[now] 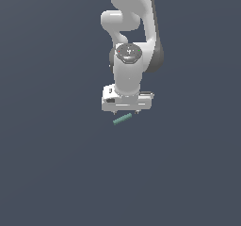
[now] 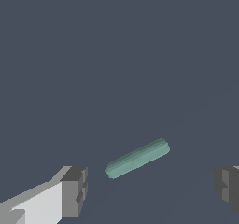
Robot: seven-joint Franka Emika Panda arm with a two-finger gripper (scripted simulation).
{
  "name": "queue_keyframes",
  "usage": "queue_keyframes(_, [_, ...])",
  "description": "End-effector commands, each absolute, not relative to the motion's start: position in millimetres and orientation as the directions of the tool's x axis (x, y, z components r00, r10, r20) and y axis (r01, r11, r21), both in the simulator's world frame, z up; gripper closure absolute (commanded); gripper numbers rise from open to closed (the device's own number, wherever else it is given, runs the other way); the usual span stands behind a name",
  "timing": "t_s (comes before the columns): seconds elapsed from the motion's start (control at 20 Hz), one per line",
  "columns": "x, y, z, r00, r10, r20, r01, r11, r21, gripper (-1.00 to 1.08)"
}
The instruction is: Pick up the object and move it to a goal position.
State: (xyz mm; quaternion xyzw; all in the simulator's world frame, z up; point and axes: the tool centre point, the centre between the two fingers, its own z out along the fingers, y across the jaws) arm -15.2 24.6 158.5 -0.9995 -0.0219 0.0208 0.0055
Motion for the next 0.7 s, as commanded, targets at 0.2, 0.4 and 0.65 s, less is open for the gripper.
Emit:
queue_keyframes(0.2, [-14,21,160,0.999,0.028,-0.040,0.027,-0.999,-0.019,-0.92])
queue_keyframes(0.4, [-10,13,165,0.999,0.003,-0.038,0.001,-0.999,-0.034,-0.92])
queue_keyframes(0.65, [-10,12,165,0.999,0.002,-0.038,0.001,-0.999,-0.035,-0.92])
